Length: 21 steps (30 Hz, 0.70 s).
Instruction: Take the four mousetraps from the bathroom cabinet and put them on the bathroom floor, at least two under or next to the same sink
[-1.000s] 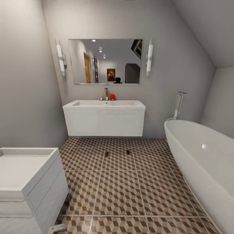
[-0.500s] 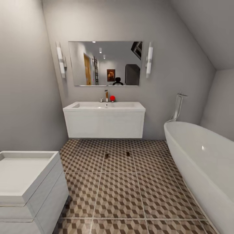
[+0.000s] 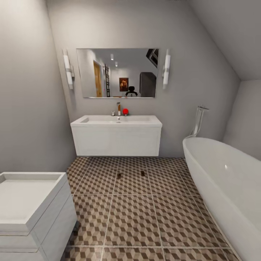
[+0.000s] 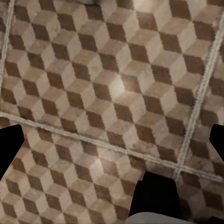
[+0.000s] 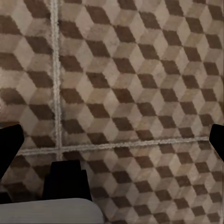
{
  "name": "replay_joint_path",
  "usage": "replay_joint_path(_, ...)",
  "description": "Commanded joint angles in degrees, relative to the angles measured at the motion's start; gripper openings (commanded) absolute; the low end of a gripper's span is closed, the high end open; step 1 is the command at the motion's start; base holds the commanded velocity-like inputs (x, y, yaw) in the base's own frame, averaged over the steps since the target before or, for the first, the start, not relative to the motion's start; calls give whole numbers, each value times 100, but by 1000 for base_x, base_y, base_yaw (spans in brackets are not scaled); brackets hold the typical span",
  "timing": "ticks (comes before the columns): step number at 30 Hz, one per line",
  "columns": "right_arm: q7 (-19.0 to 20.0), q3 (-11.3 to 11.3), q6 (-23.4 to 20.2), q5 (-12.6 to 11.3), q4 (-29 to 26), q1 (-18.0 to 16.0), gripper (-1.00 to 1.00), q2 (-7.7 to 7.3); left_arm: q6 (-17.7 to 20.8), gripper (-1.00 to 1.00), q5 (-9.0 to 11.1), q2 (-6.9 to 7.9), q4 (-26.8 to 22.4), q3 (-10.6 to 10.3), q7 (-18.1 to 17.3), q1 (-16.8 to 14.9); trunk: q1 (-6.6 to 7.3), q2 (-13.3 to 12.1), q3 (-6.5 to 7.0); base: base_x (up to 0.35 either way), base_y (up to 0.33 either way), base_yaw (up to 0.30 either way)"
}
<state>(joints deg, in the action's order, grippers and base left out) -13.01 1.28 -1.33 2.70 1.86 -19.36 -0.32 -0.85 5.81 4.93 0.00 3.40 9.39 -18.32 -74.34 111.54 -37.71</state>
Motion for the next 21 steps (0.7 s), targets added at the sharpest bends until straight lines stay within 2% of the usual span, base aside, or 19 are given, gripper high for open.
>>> replay_joint_path(1, -17, 13, -6, 30, 10, 20, 100, 2, -9, 100, 43, -1, 0, 29, 2, 17, 23, -39, 13, 0, 0, 0)
replay_joint_path(8, -17, 13, 36, 29, 8, 185, 100, -10, -11, 100, 51, -18, 0, 29, -2, 126, 177, -320, 139, 0, 0, 0)
replay_joint_path(21, -15, 13, 115, 29, 7, 566, 100, -11, -16, 100, 74, -210, 0, 29, -51, 417, 463, -841, 372, 0, 0, 0)
